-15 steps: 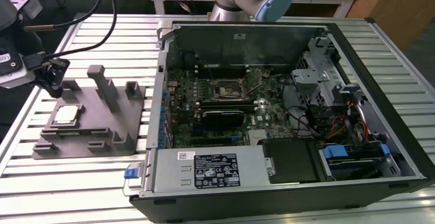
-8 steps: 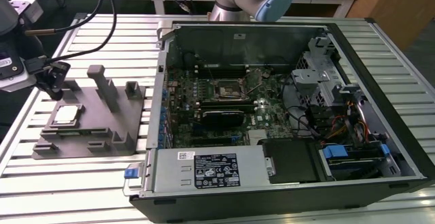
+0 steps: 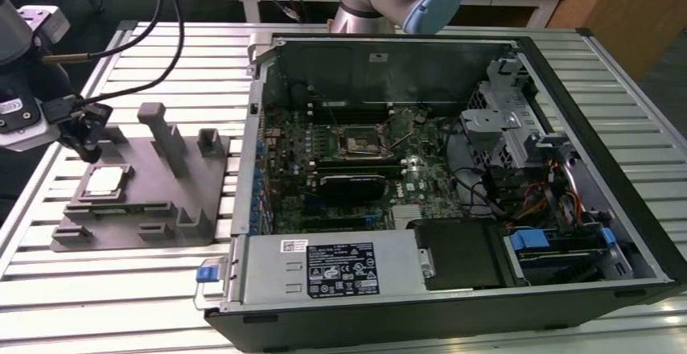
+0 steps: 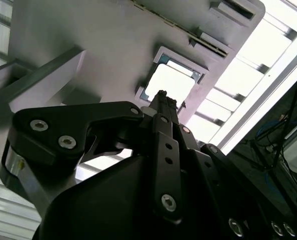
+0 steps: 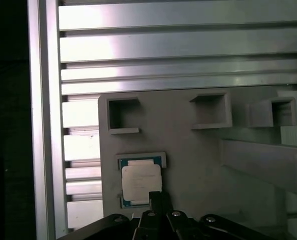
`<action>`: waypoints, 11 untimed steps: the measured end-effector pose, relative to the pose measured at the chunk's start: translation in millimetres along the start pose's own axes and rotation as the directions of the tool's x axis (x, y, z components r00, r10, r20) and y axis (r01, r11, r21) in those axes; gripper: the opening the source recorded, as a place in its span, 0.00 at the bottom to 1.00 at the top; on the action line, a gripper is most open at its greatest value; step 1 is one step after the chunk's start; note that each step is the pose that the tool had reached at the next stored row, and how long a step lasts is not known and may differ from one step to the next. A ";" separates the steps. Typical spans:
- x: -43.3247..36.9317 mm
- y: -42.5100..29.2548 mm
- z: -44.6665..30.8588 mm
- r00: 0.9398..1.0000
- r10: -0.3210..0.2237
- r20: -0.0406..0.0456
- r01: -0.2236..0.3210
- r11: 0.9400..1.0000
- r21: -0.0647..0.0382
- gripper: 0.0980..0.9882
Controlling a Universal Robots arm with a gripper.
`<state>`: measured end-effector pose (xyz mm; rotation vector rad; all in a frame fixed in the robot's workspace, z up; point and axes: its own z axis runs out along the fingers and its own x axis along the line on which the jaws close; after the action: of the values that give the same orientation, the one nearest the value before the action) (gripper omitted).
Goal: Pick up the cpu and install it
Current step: 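Pick up the cpu and move it towards the insertion slot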
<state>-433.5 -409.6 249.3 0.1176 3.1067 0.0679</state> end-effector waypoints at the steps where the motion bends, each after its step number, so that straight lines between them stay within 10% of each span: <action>1: 0.2 -0.2 1.2 1.000 0.000 0.000 0.000 1.000 0.000 0.01; 11: 2.8 -1.7 12.3 1.000 0.000 0.000 0.000 1.000 0.000 0.01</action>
<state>-436.1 -410.6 236.9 0.1175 3.1069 0.0678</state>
